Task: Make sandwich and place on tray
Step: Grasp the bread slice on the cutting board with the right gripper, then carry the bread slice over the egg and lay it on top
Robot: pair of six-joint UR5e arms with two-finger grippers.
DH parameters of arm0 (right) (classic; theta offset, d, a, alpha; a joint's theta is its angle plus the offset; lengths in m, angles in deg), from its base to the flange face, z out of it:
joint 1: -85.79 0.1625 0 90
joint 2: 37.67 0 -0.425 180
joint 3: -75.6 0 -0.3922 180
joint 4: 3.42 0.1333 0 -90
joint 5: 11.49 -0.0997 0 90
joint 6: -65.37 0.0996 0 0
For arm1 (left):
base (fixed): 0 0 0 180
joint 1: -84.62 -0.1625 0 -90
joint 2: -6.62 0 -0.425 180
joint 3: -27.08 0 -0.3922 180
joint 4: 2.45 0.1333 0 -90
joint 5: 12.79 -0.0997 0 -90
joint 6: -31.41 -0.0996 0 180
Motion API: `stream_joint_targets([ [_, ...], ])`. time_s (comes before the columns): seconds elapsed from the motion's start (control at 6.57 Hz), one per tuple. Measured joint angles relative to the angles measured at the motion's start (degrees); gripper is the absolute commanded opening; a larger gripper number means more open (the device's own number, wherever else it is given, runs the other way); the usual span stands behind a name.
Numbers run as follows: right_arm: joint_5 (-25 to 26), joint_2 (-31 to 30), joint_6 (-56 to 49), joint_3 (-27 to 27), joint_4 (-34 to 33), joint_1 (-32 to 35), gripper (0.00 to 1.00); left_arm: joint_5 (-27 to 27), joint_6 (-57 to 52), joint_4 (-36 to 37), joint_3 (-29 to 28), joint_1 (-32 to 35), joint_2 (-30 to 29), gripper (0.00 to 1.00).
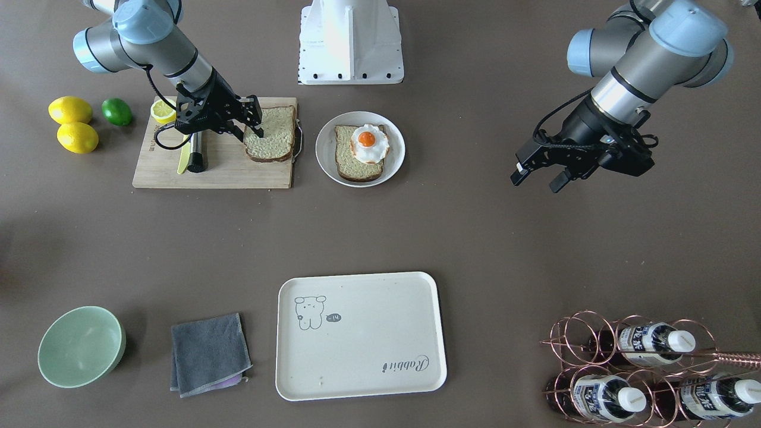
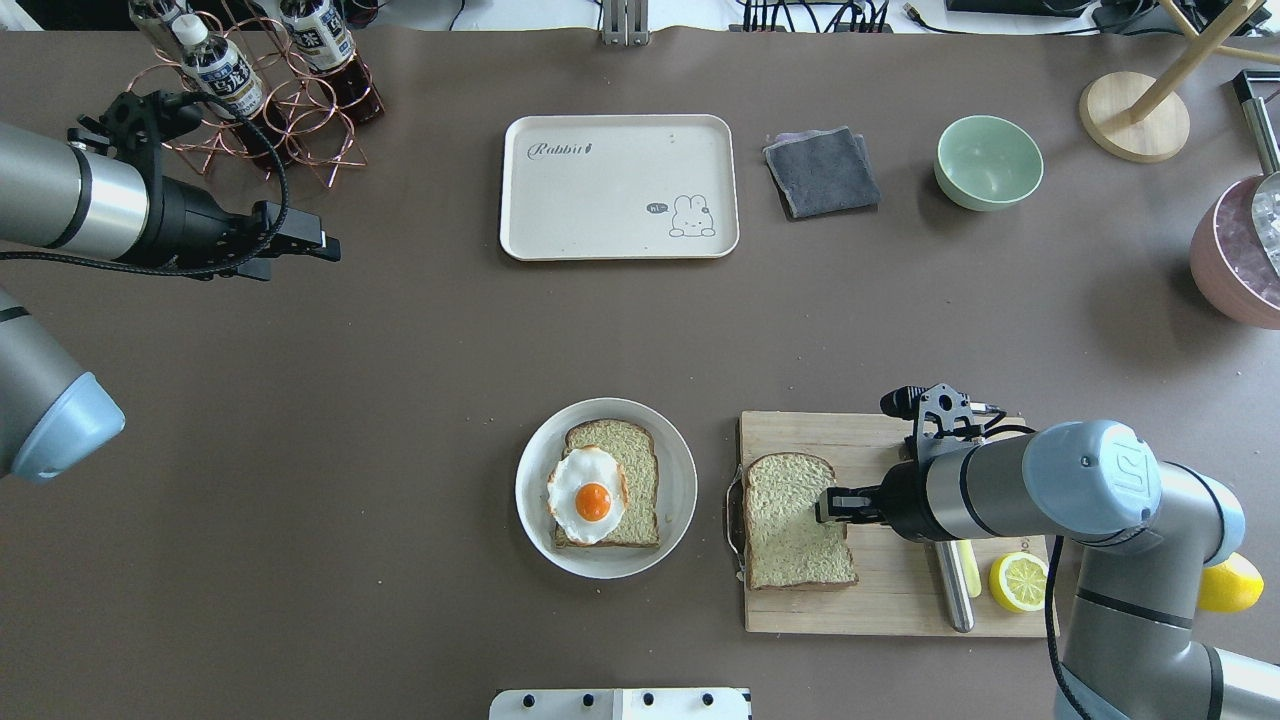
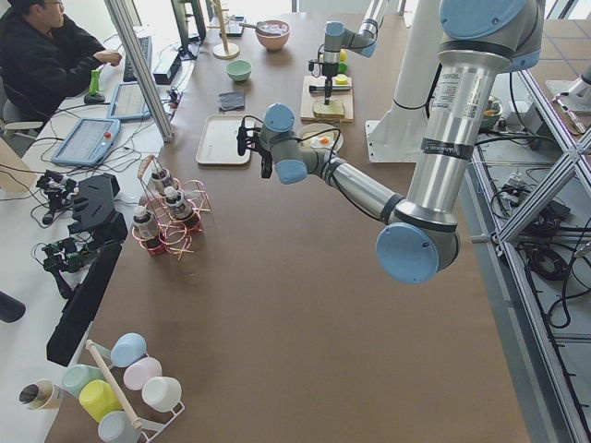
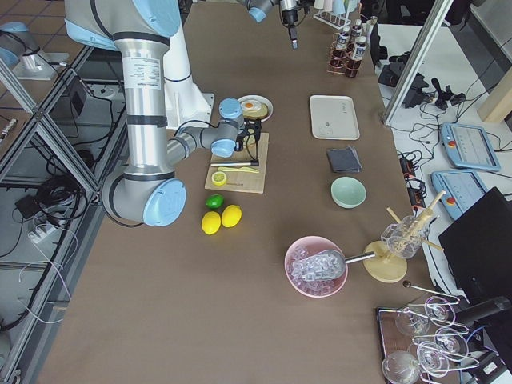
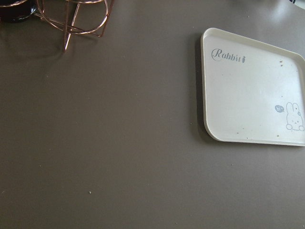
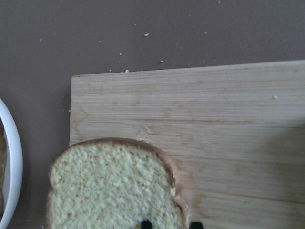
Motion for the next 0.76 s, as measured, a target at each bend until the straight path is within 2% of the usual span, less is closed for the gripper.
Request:
stream_joint_targets([
  [0.3,-0.19,0.19,0.23,-0.84,0.15,0.32,0.0,0.04,0.0,0.0,-0.04,-0.01,0.02,0.97],
  [0.76,-1.15,1.1,3.65,-5.0,0.63,1.59,0.0,0.02,-0.06,-0.02,-0.33,-0.01,0.08,0.97],
])
